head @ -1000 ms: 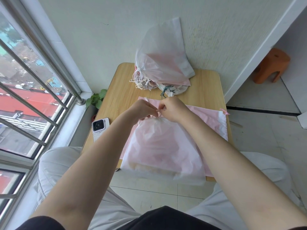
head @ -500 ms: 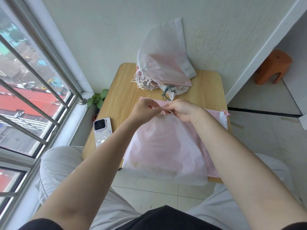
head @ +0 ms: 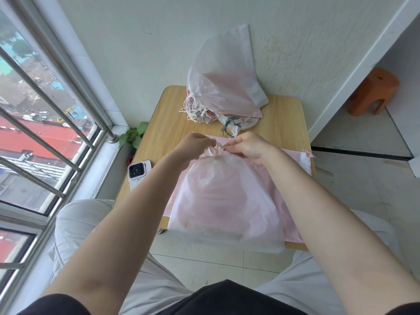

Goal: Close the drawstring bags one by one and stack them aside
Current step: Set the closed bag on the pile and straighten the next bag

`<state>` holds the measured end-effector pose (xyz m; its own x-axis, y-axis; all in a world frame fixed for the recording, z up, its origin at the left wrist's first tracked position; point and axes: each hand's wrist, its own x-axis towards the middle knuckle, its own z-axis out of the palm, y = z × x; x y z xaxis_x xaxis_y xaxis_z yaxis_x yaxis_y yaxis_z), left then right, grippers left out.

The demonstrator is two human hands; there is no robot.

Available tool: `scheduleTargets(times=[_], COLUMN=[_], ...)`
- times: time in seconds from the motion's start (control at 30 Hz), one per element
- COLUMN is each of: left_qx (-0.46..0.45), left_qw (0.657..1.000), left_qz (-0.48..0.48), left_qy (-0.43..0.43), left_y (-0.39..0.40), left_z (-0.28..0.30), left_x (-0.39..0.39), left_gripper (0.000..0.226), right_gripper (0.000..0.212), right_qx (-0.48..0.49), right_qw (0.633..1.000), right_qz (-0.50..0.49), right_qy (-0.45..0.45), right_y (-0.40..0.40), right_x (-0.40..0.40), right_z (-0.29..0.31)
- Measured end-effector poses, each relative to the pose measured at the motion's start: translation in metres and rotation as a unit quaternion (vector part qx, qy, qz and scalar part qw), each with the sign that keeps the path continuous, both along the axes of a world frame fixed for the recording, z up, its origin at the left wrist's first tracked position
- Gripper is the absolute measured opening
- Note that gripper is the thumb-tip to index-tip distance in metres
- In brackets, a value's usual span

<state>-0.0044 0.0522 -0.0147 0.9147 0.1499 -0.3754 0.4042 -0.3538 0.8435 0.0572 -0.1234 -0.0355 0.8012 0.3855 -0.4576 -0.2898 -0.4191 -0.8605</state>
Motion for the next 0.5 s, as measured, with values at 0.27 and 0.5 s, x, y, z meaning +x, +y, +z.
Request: scheduleTargets(times=[0.27, 0.5], left_qx=[0.028, 0.116], left_qw=[0.995, 0.989], left_qz=[0.064, 0.064], left_qy=[0.076, 0.071], left_y=[0.022, 0.025], left_z=[-0.015, -0.032], left_x=[0.002, 0.001], left_gripper=[0.035, 0.038], right_gripper=[0.022, 0.028], right_qx=[-0.161, -0.213], right_qw=[0.97, 0.948], right_qz=[-0.127, -0.153], right_qy=[-0.131, -0.179], right_y=[-0.015, -0.027], right_x=[0.007, 0.014], right_z=[-0.015, -0.017])
